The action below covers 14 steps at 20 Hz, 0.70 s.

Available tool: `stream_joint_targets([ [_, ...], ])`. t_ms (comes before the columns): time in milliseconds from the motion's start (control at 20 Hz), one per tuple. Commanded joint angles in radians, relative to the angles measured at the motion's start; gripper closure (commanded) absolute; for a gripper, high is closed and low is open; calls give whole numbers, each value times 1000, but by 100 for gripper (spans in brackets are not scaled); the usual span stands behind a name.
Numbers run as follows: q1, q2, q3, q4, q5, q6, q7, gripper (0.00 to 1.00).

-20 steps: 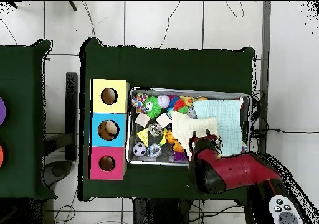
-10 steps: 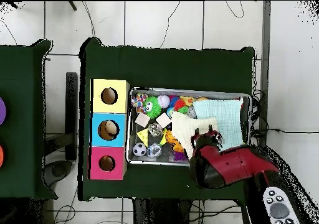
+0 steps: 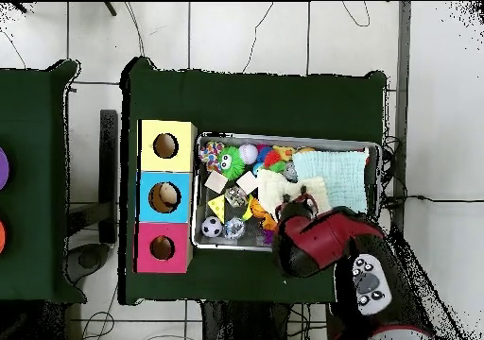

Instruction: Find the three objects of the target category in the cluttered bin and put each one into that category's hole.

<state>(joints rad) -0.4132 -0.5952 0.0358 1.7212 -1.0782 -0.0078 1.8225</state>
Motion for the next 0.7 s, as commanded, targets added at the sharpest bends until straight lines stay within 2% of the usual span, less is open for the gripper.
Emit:
stream_joint_targets([
  [50,89,188,-200,-198,18,-165,76,0],
  [300,80,222,-225,-232,39,-194,41,0],
  [450,55,208,-203,-239,7,-180,29,0],
  [700,-51,86,-39,-168,-78,-34,-17,0],
])
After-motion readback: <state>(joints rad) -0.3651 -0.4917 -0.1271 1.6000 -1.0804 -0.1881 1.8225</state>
